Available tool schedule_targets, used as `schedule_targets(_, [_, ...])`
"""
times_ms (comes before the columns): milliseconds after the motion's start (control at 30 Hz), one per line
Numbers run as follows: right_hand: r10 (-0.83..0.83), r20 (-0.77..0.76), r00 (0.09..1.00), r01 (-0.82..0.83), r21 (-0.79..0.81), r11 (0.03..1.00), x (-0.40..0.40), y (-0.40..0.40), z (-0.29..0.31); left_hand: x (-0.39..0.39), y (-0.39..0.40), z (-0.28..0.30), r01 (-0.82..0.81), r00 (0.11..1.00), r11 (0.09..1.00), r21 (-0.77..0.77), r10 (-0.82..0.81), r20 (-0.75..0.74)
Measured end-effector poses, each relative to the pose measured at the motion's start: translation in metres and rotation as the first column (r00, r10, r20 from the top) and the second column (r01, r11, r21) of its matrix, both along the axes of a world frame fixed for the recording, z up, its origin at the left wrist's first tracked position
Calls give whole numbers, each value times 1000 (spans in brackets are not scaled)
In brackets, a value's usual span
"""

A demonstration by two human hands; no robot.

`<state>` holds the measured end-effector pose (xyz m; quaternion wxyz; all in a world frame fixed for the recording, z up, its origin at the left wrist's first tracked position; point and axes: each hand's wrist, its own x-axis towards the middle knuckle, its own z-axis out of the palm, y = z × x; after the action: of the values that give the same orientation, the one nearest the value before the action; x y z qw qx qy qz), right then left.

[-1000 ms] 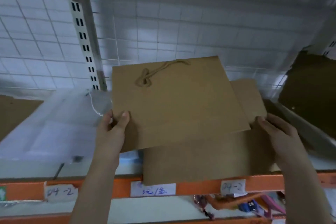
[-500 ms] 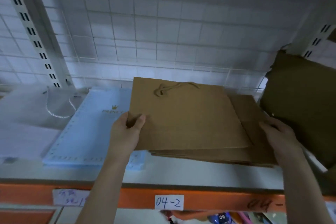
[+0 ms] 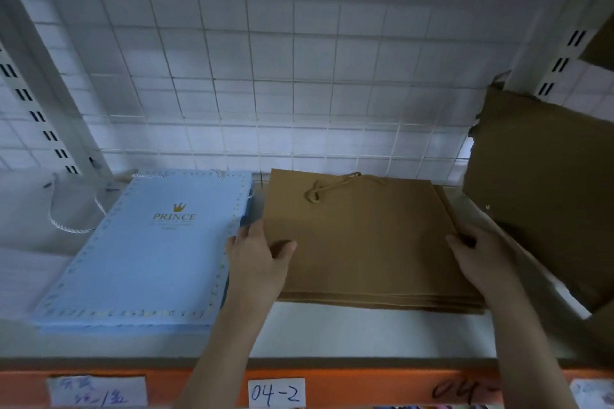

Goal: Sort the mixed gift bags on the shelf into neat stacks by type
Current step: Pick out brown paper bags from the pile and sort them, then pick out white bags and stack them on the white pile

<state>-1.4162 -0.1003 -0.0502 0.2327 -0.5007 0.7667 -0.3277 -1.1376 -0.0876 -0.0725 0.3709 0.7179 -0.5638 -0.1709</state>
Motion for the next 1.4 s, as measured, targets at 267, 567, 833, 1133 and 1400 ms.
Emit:
schedule_targets(267, [-11,-204,979,13,7,1000,1,-8,-12,-4,-1,5,69,992,998,12,-70,106])
schedule_targets(567, [-143,-492,859,143,-37,989,24,-9,-23,7,-1,16,109,960,994,-16,-101,262])
schedule_targets(833, [-49,-483,874,-129,-328,936,132,8,-15,92,18,27,104,963,988,-116,-70,261])
schedule_targets(1133, [164,-396,903,-332,-404,852,345,45,-14,287,68,15,-37,968,989,-141,70,242])
schedule_targets(1400, [369,-381,848,-487,-285,825,530,72,-13,466,113,16,-160,950,982,-101,181,253])
